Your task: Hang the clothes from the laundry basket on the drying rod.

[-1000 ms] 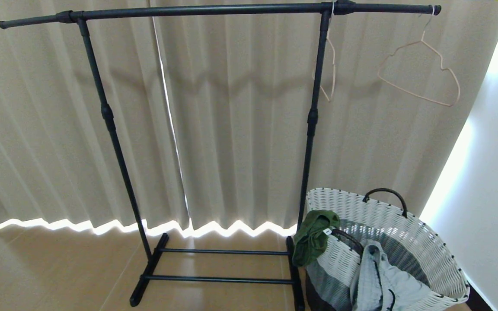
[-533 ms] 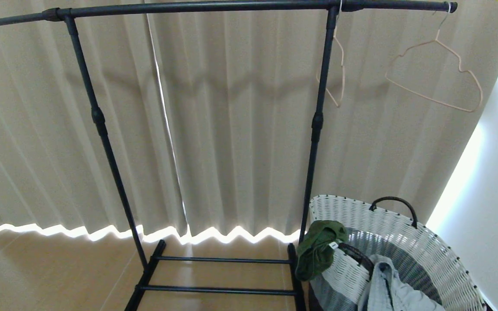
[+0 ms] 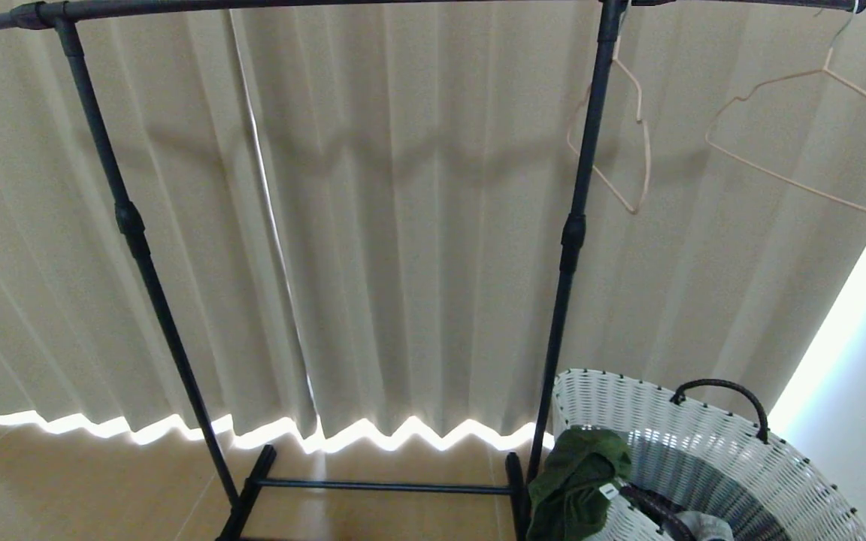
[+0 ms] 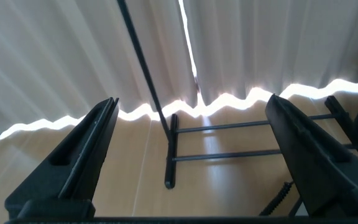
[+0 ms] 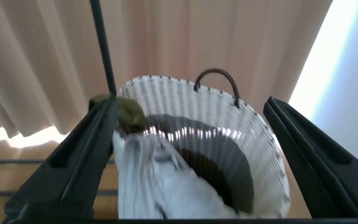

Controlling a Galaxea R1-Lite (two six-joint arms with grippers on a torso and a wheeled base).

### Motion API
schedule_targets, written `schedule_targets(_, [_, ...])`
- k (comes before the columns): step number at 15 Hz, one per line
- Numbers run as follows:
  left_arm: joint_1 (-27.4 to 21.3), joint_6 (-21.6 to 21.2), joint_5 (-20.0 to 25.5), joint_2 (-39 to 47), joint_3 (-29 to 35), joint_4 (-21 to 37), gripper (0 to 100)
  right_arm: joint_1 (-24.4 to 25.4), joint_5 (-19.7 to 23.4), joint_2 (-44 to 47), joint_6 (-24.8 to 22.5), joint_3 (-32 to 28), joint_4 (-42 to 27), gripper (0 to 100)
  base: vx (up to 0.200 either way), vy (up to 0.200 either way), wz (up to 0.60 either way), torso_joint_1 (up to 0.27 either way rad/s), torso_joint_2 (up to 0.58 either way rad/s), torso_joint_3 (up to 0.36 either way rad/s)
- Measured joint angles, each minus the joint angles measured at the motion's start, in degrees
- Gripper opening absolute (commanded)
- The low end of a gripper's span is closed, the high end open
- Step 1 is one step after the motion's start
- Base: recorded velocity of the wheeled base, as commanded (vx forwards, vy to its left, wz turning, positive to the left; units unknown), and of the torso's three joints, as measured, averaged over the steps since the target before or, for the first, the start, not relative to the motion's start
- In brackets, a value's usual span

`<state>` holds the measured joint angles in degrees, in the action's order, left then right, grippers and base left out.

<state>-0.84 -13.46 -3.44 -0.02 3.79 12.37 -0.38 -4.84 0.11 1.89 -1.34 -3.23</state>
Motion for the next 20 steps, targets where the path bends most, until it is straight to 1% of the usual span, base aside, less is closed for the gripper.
schedule_targets(2, [0.02,0.11,0.0,0.0,0.04,0.0,100,0.02,0.28,0.0,-0.66,0.02,-0.13,100,0.0,0.0,0.0,0.0,0.0,0.0])
schedule_targets(5, [0.07,0.16,0.02,0.0,0.09,0.02,100,0.11,0.9,0.16,-6.68,-0.89,-1.28,100,0.0,0.0,0.0,0.0,0.0,0.0])
schedule_targets(7, [0.07,0.11,0.02,0.0,0.09,0.02,100,0.51,0.93,2.06,-10.92,-3.12,-4.45,100,0.0,0.0,0.0,0.0,0.0,0.0])
schedule_targets(9, [0.05,0.11,0.0,0.0,0.09,0.02,100,1.11,0.79,6.3,-13.6,-5.57,-8.14,100,0.0,0.0,0.0,0.0,0.0,0.0])
schedule_targets(11, [0.05,0.16,0.02,0.0,0.09,0.0,100,1.5,0.72,13.51,-16.69,-7.14,-9.7,100,0.0,0.0,0.0,0.0,0.0,0.0])
schedule_targets(13, [0.05,0.13,0.02,0.0,0.09,0.02,100,1.74,0.77,22.02,-20.14,-7.91,-9.25,100,0.0,0.0,0.0,0.0,0.0,0.0])
schedule_targets(16, [0.02,0.11,0.11,0.0,0.06,0.02,100,2.44,0.94,37.67,-26.33,-8.47,-4.43,100,0.0,0.0,0.0,0.0,0.0,0.0])
schedule_targets(18, [0.05,0.11,0.11,0.0,0.06,0.02,100,4.28,1.05,48.35,-28.57,-8.68,-0.18,100,0.0,0.0,0.0,0.0,0.0,0.0])
schedule_targets(20, [0.05,0.11,0.11,0.0,0.09,0.02,100,7.23,1.18,56.53,-29.96,-8.69,3.02,100,0.0,0.0,0.0,0.0,0.0,0.0])
